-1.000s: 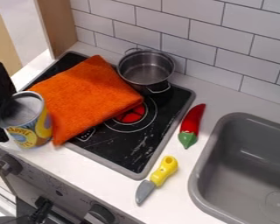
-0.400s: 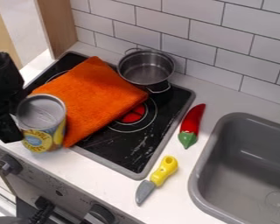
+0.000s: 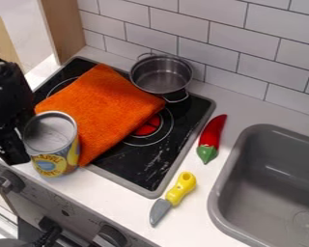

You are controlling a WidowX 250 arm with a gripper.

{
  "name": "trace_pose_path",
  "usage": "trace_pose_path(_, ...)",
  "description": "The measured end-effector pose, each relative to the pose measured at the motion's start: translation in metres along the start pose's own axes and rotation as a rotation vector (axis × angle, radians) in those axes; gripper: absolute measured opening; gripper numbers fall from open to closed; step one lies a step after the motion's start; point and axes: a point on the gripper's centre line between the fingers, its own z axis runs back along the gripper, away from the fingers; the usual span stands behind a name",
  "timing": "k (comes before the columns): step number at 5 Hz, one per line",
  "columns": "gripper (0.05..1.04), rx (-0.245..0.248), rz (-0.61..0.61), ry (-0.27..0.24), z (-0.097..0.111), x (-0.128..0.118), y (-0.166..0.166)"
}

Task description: Moved the can to the bottom part of the orange cloth

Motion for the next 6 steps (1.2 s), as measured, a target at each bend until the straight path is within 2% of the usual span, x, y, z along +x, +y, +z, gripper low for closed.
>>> trace_pose_path(1, 0.999, 0.011, -0.022, 0.029, -0.002, 0.001, 0.002)
trace_pose_path(2, 0.999, -0.002, -0.023, 0.021, -0.01, 0.006, -0.002)
trace_pose_path(3, 0.999, -0.035, -0.023, -0.002, -0.014, 0.011, -0.011)
trace_pose_path(4, 0.999, -0.054, -0.035, 0.005, -0.015, 0.017, -0.018)
trace_pose_path(6, 0.999, -0.071, 0.017, -0.028, -0.017, 0.028, -0.023)
